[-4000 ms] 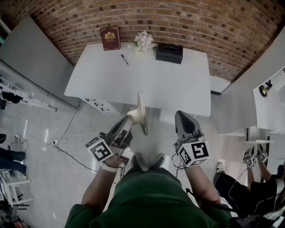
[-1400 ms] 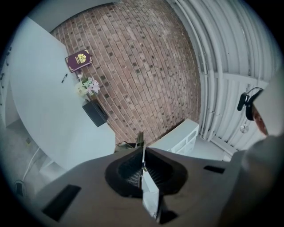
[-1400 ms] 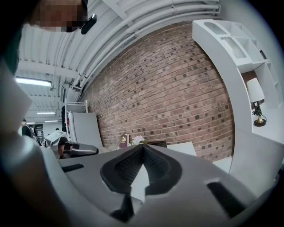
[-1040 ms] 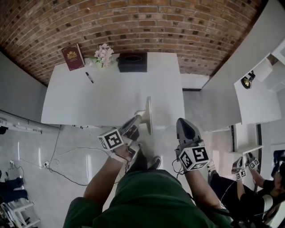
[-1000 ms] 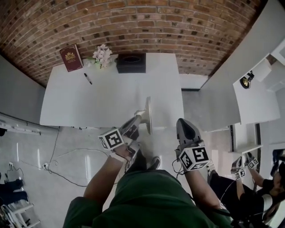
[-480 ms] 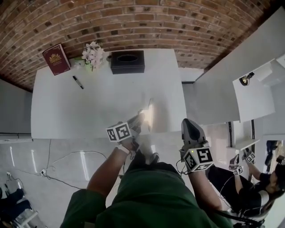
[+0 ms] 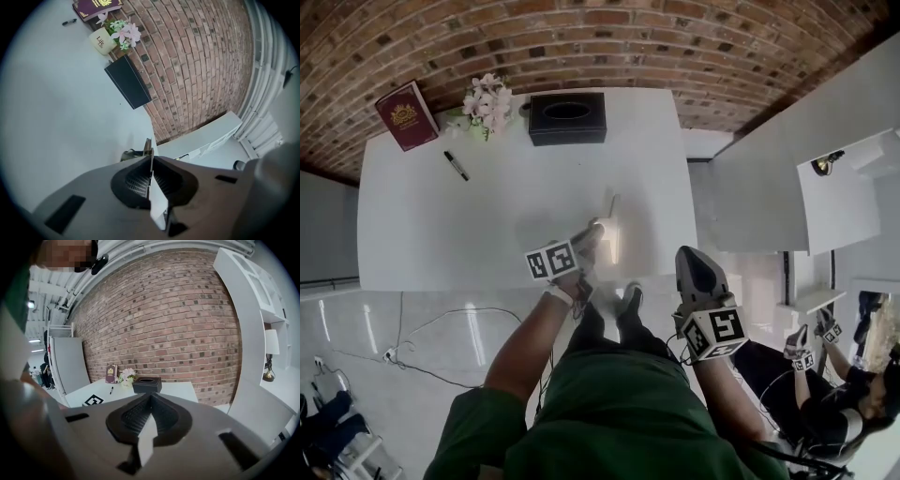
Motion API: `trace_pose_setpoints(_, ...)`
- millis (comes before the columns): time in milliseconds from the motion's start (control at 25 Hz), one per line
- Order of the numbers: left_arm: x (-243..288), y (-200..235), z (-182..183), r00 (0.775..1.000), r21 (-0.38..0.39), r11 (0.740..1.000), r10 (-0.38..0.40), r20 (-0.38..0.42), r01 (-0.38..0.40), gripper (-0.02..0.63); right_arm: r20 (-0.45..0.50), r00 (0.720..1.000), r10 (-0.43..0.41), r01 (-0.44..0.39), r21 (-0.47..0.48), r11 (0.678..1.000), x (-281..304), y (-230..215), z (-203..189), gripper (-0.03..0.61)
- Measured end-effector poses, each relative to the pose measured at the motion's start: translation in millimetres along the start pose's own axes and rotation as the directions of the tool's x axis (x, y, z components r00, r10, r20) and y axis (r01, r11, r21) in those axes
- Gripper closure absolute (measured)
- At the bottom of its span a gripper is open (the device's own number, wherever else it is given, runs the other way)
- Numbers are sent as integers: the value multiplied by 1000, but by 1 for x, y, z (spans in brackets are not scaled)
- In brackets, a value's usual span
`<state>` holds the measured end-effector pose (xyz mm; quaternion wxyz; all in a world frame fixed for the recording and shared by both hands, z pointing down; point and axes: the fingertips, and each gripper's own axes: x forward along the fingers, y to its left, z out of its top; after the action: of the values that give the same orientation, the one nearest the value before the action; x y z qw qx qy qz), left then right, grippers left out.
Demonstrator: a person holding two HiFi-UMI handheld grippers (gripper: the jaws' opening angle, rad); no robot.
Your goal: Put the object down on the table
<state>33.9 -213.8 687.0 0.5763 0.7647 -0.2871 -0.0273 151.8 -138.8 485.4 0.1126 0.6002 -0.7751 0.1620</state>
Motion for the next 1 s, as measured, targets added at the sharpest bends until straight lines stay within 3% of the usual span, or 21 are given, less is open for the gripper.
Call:
trace_pose_setpoints(520, 31, 25, -9, 995, -11, 995, 100, -14, -100, 600, -40, 997, 62, -60, 47, 997, 18, -33, -20, 575)
trace_pose_setpoints(880, 32, 28, -6, 979, 85, 975, 205, -11, -203, 591, -34, 993, 117, -115, 49, 992, 30, -36, -16, 575)
trace_pose_setpoints(1000, 26, 29, -1, 972, 126, 964, 234, 3, -232, 502, -27, 991, 132, -131, 41, 991, 34, -35, -11, 575)
